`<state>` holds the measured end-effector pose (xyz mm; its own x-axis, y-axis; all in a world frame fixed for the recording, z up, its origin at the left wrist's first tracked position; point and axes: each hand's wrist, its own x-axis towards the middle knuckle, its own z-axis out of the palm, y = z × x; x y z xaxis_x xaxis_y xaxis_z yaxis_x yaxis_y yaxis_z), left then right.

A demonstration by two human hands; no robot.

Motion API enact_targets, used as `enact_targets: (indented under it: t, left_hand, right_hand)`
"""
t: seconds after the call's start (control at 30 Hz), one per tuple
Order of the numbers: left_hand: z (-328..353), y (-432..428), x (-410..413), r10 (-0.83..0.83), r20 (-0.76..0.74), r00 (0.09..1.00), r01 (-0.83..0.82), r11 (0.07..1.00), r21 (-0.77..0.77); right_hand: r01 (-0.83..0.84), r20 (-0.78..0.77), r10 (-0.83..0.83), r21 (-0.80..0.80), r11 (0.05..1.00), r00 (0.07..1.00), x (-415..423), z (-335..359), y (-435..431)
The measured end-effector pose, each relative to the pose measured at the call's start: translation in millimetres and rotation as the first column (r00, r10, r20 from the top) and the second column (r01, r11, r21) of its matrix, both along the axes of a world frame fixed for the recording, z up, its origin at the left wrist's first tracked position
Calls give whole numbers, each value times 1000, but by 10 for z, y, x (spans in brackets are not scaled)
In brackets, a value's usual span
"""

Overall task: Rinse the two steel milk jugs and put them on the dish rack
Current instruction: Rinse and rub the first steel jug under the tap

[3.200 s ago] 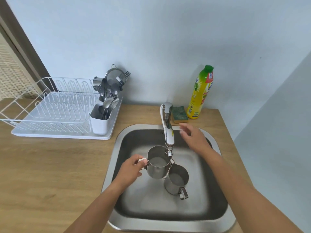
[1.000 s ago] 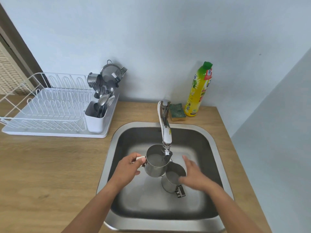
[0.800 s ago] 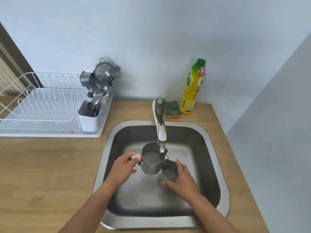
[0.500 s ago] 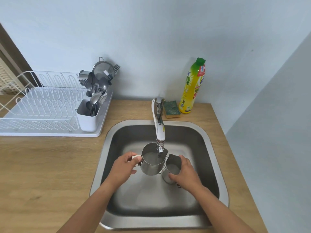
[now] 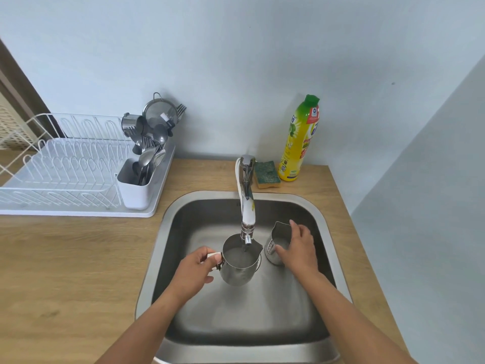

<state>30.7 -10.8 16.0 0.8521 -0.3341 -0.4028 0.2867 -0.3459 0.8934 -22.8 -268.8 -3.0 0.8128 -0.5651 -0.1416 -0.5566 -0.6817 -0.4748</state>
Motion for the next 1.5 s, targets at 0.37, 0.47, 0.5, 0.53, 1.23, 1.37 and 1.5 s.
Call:
enact_targets:
  t: [0.37, 0.47, 0.5, 0.53, 1.23, 1.37, 1.5]
  left_hand:
    - [-6, -78, -109, -11, -76, 997, 7, 998, -61]
    - [-12, -119, -135, -34, -95, 995, 24, 994, -111]
    - [0, -131, -132, -37, -89, 995, 26, 992, -122]
    - [19, -132, -122, -32, -77, 997, 22, 992, -128]
    - [160, 30, -153, -103, 6, 995, 102, 992, 80]
    - [140, 21, -158, -64, 6, 998, 63, 995, 82]
    - [118, 64, -123, -46, -7, 999, 46, 995, 85]
  right_hand:
    - [-218, 188, 124, 652, 727, 974, -411, 153, 575]
    - [-193, 240, 39, 662, 724, 970, -417, 153, 581]
    - [-200, 261, 26, 666, 719, 965, -413, 170, 593]
    - [-207, 271, 22, 675, 709, 962, -402, 176, 608]
    - [-161, 125, 102, 745, 648, 987, -339, 264, 594]
    - [-170, 129, 111, 736, 655, 985, -328, 242, 611]
    - [-150, 131, 78, 749, 646, 988, -297, 169, 606]
